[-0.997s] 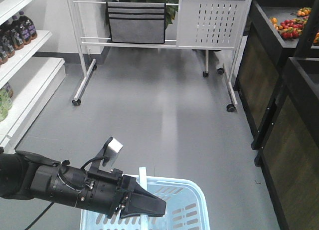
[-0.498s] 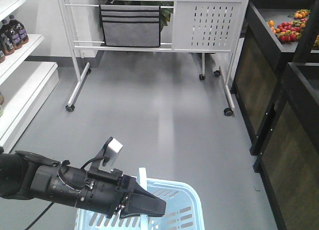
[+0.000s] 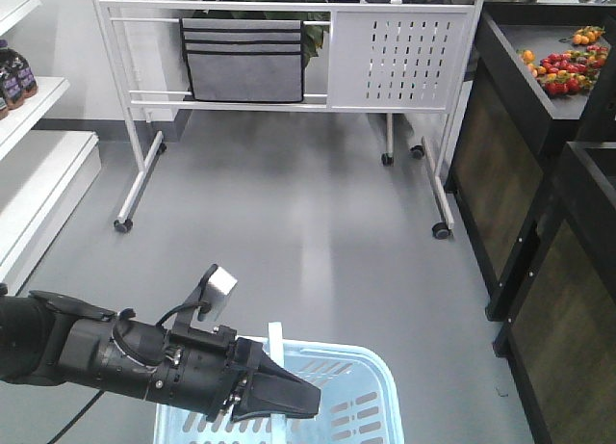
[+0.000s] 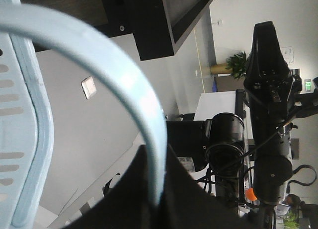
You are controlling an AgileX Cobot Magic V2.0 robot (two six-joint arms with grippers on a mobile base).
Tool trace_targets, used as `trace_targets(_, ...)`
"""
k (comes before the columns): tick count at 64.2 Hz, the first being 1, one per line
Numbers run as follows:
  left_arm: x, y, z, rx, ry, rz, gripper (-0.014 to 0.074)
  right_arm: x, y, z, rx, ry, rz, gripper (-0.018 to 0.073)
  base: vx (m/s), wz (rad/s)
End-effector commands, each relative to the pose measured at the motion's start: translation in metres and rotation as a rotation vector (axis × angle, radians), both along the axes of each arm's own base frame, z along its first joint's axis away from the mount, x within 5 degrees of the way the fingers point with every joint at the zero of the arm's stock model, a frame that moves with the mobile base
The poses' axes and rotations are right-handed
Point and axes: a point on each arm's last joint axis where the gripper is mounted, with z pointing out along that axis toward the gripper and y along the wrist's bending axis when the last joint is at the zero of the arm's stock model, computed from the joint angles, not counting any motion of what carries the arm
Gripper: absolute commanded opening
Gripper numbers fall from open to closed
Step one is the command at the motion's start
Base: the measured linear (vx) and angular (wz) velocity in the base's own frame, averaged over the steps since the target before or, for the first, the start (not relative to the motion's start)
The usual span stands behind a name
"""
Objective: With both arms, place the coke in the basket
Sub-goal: 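Drive the base across the room carrying the basket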
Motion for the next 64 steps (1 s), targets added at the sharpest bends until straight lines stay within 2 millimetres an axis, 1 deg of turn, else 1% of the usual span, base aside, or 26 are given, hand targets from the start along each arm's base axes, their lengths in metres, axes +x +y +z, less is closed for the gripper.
trace_targets(1,-0.0001,-0.0032,0.0288,-0.159,-0.022,0.018,-0.0006,-0.0006,0.0001,0.0047,-0.009,-0.078,0.000,-0.0010,0.21,-0.03)
trace_targets(64,-0.0001,-0.0032,0.0288,-0.159,-0.022,0.018,-0.0006,-0.0006,0.0001,0.0045,-0.009,-0.077,0.000,-0.0010,0.20,-0.05)
